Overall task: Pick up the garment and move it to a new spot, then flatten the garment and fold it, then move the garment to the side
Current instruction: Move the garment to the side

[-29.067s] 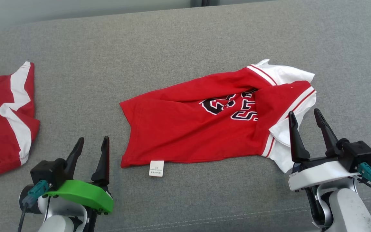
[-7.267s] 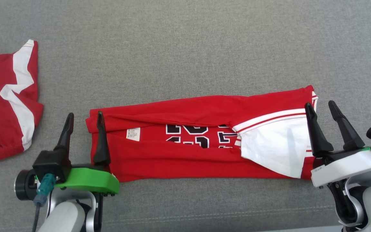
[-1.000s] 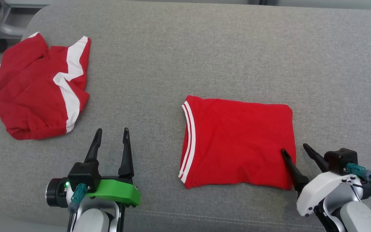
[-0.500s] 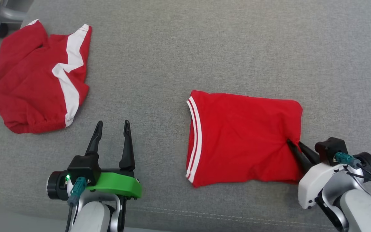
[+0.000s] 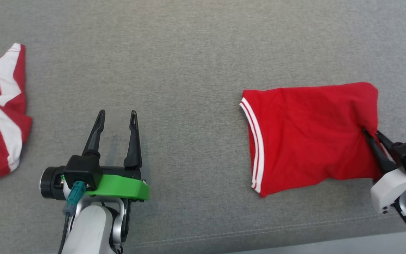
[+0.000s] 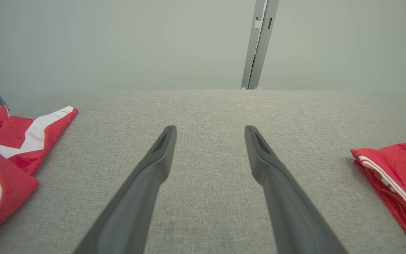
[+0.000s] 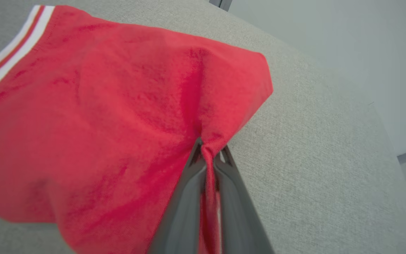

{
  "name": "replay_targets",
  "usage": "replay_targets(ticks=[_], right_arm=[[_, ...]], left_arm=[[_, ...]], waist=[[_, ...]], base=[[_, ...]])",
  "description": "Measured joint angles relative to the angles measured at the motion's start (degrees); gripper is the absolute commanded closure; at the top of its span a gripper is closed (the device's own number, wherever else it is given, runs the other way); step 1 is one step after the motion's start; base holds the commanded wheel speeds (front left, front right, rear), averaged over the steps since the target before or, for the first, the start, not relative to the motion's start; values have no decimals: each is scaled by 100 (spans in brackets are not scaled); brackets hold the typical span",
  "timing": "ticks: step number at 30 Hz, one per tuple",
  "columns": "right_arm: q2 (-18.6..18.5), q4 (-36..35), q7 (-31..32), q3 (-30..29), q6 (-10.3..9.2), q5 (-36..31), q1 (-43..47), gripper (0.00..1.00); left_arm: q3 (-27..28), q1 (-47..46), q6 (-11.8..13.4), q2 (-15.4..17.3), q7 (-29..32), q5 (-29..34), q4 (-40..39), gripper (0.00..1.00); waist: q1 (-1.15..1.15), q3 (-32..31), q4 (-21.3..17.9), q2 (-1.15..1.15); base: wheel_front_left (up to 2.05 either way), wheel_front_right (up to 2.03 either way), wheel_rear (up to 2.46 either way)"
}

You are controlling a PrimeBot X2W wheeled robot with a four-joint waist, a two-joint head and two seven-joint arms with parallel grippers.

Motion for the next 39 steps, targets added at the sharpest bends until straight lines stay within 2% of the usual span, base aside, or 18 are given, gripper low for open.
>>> replay_targets(ticks=[8,15,17,22,29,30,31,35,39], right_arm=[[-434,314,-356,-670,0,-8,-302,100],[-970,1178,-671,-549,-1,181,-1454,100],[-1009,1333,-702,-532,2,201,-1594,100],[-1234,2288,-982,-784,0,381,-2226,100],[-1349,3319,-1370,-959,0,534,-2733,100],[-1357,3463,-1415,-1045,0,534,-2821,62],[-1343,3649,-1449,-1185,0,552,-2927,0],[-1245,4252,-1503,-1462,-1,519,-3234,0],[-1188,4330,-1534,-1529,-1,442,-3369,0]], left_arm=[[-83,-299,-48,202,202,136,-349,0],[-236,-574,-116,385,439,315,-666,0],[-288,-622,-143,387,460,349,-722,0],[-465,-808,-183,393,492,470,-1005,0],[-569,-824,-181,431,587,527,-1449,0],[-573,-823,-181,444,613,532,-1497,0],[-579,-822,-181,461,630,534,-1529,0],[-576,-808,-146,486,655,536,-1636,0],[-550,-743,-99,486,623,530,-1653,0]], waist=[[0,318,-673,0],[0,806,-987,0],[0,874,-1013,0],[1,1151,-1053,0],[0,1229,-888,0],[0,1240,-861,0],[0,1255,-835,0],[0,1308,-720,0],[0,1291,-652,0]], base=[[0,0,0],[0,0,0],[0,0,0],[0,0,0],[0,0,0],[0,0,0],[0,0,0],[0,0,0],[0,0,0]])
